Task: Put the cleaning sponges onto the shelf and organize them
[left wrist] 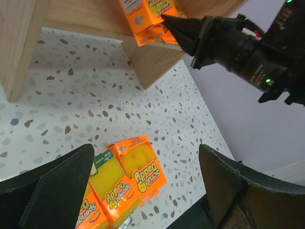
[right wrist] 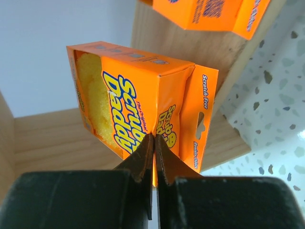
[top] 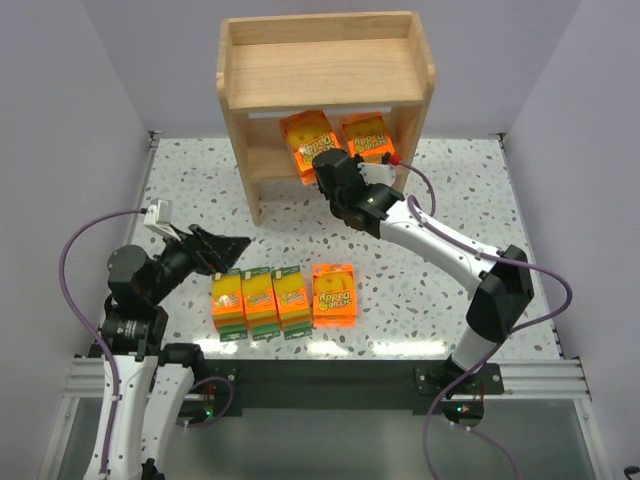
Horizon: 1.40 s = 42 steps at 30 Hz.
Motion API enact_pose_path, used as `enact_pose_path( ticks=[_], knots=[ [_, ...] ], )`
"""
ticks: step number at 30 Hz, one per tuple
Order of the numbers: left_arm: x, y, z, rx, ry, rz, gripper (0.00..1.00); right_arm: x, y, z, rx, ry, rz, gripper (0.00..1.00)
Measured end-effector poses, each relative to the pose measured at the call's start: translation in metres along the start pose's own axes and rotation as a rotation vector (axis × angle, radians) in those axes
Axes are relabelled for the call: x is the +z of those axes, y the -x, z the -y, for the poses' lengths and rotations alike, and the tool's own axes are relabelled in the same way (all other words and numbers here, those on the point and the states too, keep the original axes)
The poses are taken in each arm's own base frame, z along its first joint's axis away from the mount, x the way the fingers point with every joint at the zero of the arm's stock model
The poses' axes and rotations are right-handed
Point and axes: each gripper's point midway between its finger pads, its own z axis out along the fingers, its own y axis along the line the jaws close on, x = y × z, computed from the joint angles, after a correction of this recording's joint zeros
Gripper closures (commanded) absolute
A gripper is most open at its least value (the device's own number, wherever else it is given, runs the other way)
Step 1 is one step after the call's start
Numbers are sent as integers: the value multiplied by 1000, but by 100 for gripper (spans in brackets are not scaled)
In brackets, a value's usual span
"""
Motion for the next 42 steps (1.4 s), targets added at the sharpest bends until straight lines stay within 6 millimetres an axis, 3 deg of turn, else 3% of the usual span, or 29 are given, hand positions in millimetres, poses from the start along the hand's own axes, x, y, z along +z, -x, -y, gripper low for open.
enact_pose_path(
  ticks=[5,8,9,11,13,16,17,19,20,23,28,34,38,42],
  knots=[
    [6,28,22,8,-83,68,6,14,10,15,4,-48,64,100],
    [13,43,33,8,-134,99,8,20,16,18,18,-58,85,73],
    [16,47,35,8,-152,107,9,21,18,17,23,-56,88,58],
    [23,54,39,2,-178,116,11,24,21,14,27,-41,92,42],
    [28,60,41,-2,-202,126,15,27,20,15,24,-18,83,35],
    [36,66,44,-11,-232,132,35,29,19,22,4,4,56,30],
    [38,67,44,-11,-238,132,51,29,18,24,-3,16,38,30],
    [44,69,48,-23,-256,125,69,23,18,27,-15,50,-12,30],
    [48,69,49,-23,-262,116,85,17,18,29,-28,73,-38,30],
    [62,65,58,-20,-276,90,100,-13,29,32,-78,144,-101,26],
    [86,53,67,-8,-251,65,100,-83,70,14,-147,313,-143,16],
    [131,43,41,-10,-37,89,100,-160,126,12,-289,444,-121,17],
    [168,37,23,18,135,102,100,-183,139,44,-396,444,-146,18],
    [204,26,12,69,267,103,100,-186,136,91,-529,361,-209,18]
  ],
)
